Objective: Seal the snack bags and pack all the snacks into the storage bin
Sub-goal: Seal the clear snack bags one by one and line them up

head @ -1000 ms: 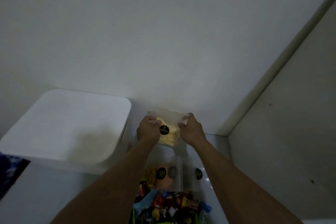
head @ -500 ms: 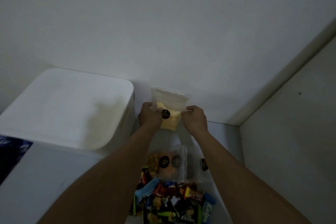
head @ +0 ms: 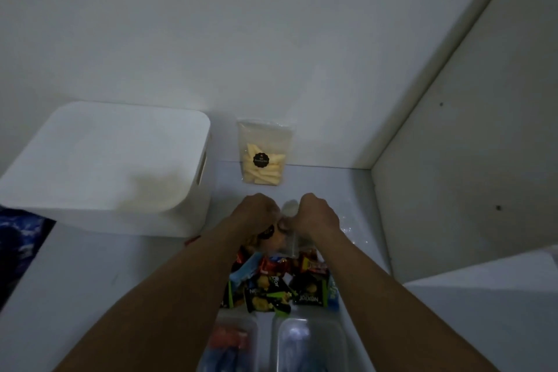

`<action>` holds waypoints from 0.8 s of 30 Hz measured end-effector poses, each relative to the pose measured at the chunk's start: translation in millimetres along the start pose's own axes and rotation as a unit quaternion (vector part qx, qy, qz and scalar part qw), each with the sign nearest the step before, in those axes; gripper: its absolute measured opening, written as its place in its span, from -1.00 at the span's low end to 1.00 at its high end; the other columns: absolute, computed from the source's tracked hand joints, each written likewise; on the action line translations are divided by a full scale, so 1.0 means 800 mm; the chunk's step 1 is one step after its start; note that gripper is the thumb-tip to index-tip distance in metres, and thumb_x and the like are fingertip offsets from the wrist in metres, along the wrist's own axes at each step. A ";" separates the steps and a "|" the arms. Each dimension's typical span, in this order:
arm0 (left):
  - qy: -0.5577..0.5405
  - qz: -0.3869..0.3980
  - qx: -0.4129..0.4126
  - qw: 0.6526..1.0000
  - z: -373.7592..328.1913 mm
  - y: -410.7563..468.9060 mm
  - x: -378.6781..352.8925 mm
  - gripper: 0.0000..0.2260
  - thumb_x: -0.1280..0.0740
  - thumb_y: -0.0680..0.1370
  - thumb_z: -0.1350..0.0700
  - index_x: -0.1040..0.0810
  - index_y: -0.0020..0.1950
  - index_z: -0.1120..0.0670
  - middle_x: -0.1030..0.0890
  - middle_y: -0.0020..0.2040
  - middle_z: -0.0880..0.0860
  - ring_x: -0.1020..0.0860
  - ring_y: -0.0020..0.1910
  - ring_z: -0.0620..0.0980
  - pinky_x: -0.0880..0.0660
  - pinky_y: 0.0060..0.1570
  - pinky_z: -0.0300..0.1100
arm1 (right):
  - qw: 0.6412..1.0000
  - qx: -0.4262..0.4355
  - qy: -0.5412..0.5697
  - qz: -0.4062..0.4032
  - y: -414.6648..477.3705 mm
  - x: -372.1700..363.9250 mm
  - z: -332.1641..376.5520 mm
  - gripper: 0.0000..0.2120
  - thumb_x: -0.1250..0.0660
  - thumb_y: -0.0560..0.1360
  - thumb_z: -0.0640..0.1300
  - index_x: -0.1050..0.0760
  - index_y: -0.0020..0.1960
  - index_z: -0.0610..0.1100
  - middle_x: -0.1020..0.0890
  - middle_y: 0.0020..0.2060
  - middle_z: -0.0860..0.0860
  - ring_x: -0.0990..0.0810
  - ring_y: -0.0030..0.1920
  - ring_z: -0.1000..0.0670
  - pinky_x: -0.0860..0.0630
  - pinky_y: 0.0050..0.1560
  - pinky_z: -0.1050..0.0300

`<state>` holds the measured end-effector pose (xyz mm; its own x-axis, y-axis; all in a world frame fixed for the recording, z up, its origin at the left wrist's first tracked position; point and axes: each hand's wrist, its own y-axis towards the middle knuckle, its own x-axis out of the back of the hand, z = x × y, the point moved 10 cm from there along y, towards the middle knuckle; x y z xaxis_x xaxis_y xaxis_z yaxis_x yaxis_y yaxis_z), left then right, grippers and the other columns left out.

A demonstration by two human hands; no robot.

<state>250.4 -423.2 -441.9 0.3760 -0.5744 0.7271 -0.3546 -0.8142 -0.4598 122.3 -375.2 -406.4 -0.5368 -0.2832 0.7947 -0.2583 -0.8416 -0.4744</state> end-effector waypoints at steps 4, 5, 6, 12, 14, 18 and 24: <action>-0.045 -0.045 0.003 0.998 0.004 -0.020 0.015 -0.73 -0.21 0.54 0.30 -0.68 -0.08 0.07 -0.66 0.08 0.09 -0.61 0.05 0.08 -0.57 0.10 -0.03 | 0.995 -0.037 0.084 -0.023 -0.013 -0.011 -0.009 -0.62 -0.55 0.29 0.03 -0.48 -0.08 -0.15 -0.55 -0.21 -0.04 -0.58 -0.20 -0.06 -0.33 -0.40 0.21; -0.073 -0.056 0.008 0.996 0.007 -0.025 0.020 -0.74 -0.21 0.54 0.29 -0.66 -0.15 0.04 -0.66 0.02 0.06 -0.61 0.01 0.06 -0.59 0.06 -0.05 | 0.994 -0.042 0.103 -0.023 -0.017 -0.011 -0.010 -0.64 -0.56 0.27 0.02 -0.49 -0.14 -0.15 -0.54 -0.28 -0.04 -0.57 -0.25 -0.06 -0.31 -0.44 0.22; -0.096 -0.068 0.006 0.993 0.007 -0.031 0.027 -0.76 -0.23 0.54 0.27 -0.63 -0.19 0.02 -0.66 -0.02 0.04 -0.61 -0.01 0.04 -0.58 0.03 -0.07 | 0.992 -0.042 0.118 -0.024 -0.022 -0.008 -0.009 -0.68 -0.56 0.27 -0.01 -0.49 -0.19 -0.17 -0.52 -0.32 -0.03 -0.56 -0.30 -0.05 -0.31 -0.46 0.23; -0.167 -0.086 -0.039 0.981 -0.016 -0.082 0.077 -0.92 -0.29 0.58 0.19 -0.55 -0.06 0.06 -0.57 0.00 0.04 -0.53 0.00 0.01 -0.42 -0.05 -0.20 | 0.987 -0.008 0.157 -0.039 -0.067 0.041 0.017 -0.82 -0.45 0.37 -0.18 -0.63 -0.13 -0.30 -0.66 -0.22 -0.13 -0.62 -0.23 -0.08 -0.46 -0.32 0.18; -0.187 -0.092 -0.048 0.977 -0.023 -0.103 0.102 -0.89 -0.28 0.58 0.18 -0.53 -0.11 0.03 -0.57 0.01 0.07 -0.54 0.00 0.05 -0.44 -0.05 -0.17 | 0.984 0.011 0.173 -0.043 -0.090 0.066 0.030 -0.80 -0.48 0.35 -0.20 -0.66 -0.09 -0.32 -0.68 -0.14 -0.18 -0.66 -0.13 -0.13 -0.56 -0.21 0.08; -0.229 -0.093 -0.074 0.966 -0.048 -0.157 0.155 -0.89 -0.35 0.54 0.17 -0.54 -0.17 0.02 -0.60 -0.05 0.10 -0.53 -0.11 0.05 -0.41 -0.13 -0.18 | 0.957 0.061 0.260 -0.110 -0.145 0.132 0.054 -0.91 -0.50 0.41 -0.22 -0.64 -0.26 -0.20 -0.69 -0.23 -0.10 -0.66 -0.14 -0.08 -0.57 -0.12 0.04; -0.312 -0.086 -0.133 0.937 -0.099 -0.245 0.228 -0.83 -0.51 0.46 0.10 -0.65 0.01 0.11 -0.70 -0.01 0.04 -0.63 -0.03 -0.05 -0.50 -0.22 -0.23 | 0.918 0.143 0.332 -0.163 -0.243 0.218 0.110 -0.90 -0.49 0.43 -0.25 -0.65 -0.10 -0.27 -0.66 -0.25 -0.06 -0.60 -0.25 0.05 -0.44 -0.35 0.30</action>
<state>320.4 -361.9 -178.7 0.8452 -0.4420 0.3006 -0.4121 -0.8970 -0.1601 149.7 -301.0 -142.4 -0.8645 0.2681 0.4252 -0.3220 -0.9449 -0.0588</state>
